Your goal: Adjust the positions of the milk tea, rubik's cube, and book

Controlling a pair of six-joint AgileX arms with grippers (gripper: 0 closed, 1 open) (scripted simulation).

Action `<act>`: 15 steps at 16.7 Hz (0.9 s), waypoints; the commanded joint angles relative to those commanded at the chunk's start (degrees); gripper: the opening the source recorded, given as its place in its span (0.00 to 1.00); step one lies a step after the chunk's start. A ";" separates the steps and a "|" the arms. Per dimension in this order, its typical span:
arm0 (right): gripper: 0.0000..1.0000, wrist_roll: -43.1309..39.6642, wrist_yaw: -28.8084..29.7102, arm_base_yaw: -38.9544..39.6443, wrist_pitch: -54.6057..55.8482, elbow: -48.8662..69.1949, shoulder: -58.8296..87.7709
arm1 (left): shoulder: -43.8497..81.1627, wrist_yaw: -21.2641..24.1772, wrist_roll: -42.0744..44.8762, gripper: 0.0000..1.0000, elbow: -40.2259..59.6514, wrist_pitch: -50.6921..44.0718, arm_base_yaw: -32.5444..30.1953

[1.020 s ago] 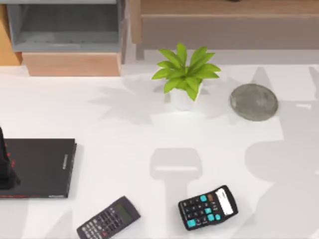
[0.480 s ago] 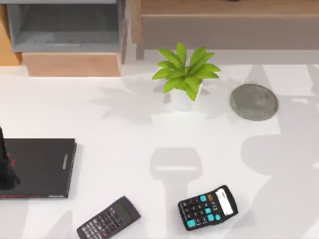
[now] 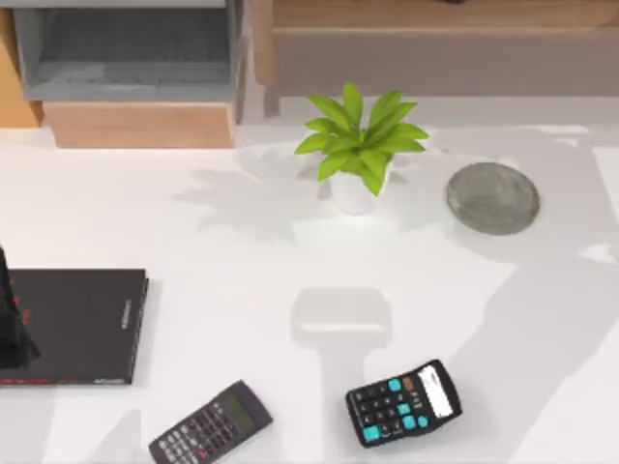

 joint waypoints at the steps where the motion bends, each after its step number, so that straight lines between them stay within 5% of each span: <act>1: 1.00 -0.01 0.19 -0.12 0.08 1.08 1.11 | 0.00 0.00 0.00 1.00 0.00 0.00 0.00; 6: 1.00 -0.01 0.28 -0.32 0.14 1.76 1.82 | 0.00 0.00 0.00 1.00 0.00 0.00 0.00; 15: 0.32 -0.01 0.28 -0.32 0.14 1.76 1.82 | 0.00 0.00 0.00 1.00 0.00 0.00 0.00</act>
